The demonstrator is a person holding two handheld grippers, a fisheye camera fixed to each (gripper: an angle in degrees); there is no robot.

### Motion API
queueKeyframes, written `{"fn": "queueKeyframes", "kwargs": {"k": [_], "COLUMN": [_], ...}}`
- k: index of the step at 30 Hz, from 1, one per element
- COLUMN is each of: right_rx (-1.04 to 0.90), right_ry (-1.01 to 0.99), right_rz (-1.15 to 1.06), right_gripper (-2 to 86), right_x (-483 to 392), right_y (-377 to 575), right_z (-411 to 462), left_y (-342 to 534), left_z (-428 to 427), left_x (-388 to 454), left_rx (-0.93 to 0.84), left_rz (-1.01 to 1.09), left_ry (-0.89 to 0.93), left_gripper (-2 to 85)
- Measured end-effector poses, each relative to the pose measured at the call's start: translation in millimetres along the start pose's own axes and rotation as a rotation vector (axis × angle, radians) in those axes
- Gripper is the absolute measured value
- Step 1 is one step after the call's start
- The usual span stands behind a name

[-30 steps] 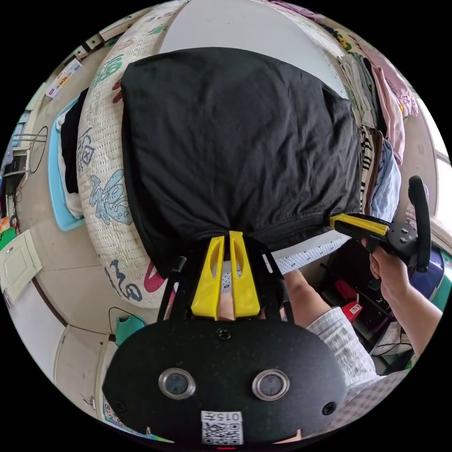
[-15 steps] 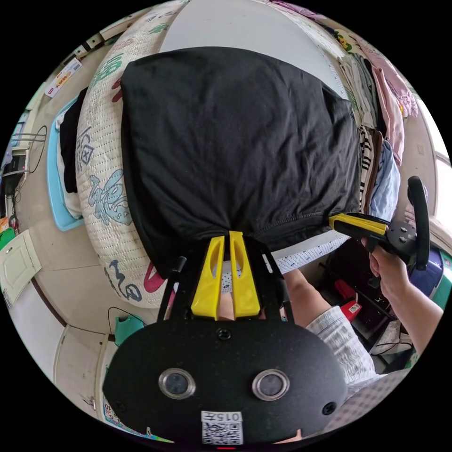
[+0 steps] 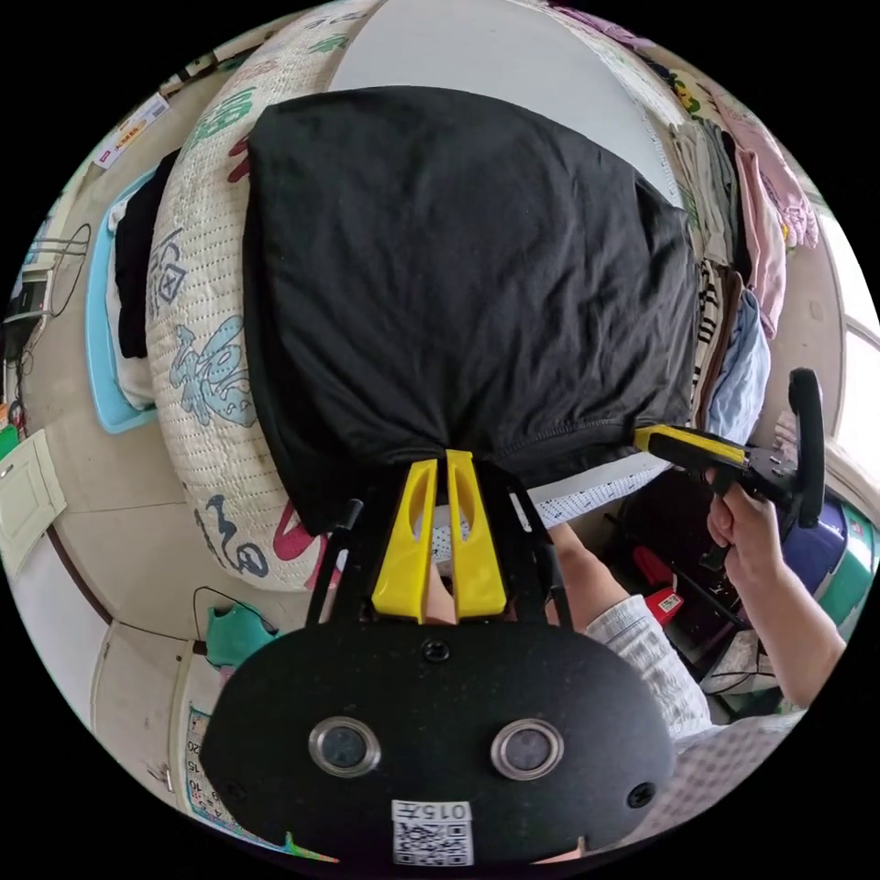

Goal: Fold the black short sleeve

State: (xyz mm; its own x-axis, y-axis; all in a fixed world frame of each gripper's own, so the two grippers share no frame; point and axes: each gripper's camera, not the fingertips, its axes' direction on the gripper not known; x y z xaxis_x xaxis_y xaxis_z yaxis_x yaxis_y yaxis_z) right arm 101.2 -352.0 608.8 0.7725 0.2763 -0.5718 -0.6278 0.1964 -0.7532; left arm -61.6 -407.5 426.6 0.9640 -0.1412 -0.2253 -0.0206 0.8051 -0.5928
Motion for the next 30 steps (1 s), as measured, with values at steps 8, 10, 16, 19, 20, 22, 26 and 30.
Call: {"fn": "queueKeyframes", "kwargs": {"k": [8, 10, 16, 19, 20, 22, 26, 30], "right_rx": [0.155, 0.151, 0.067, 0.075, 0.072, 0.060, 0.021, -0.010], "right_ry": [-0.162, -0.176, -0.238, -0.066, -0.027, 0.079, 0.165, 0.242], "right_rz": [0.043, 0.041, -0.192, -0.429, -0.464, -0.569, -0.641, -0.675], "right_gripper": [-0.4, -0.1, 6.2, 8.0, 8.3, 9.5, 10.0, 8.3], "right_x": [54, 61, 34, -1, -6, -21, -28, -28], "right_y": [41, 44, 51, 66, 68, 75, 80, 84], "right_z": [-68, -74, -53, -40, -37, -26, -14, -6], "left_y": [34, 45, 64, 71, 72, 68, 64, 66], "left_z": [-34, -39, -43, -57, -59, -57, -50, -34], "left_x": [-15, -18, -14, 10, 16, 32, 49, 67], "left_rx": [0.108, 0.133, 0.170, 0.287, 0.293, 0.228, 0.154, 0.059], "left_rz": [-0.074, -0.100, -0.083, 0.158, 0.221, 0.392, 0.586, 0.741], "left_ry": [0.205, 0.228, 0.263, 0.114, 0.072, -0.021, -0.117, -0.243], "left_gripper": [0.1, -0.2, 1.3, 3.7, 4.1, 6.5, 8.2, 8.5]}}
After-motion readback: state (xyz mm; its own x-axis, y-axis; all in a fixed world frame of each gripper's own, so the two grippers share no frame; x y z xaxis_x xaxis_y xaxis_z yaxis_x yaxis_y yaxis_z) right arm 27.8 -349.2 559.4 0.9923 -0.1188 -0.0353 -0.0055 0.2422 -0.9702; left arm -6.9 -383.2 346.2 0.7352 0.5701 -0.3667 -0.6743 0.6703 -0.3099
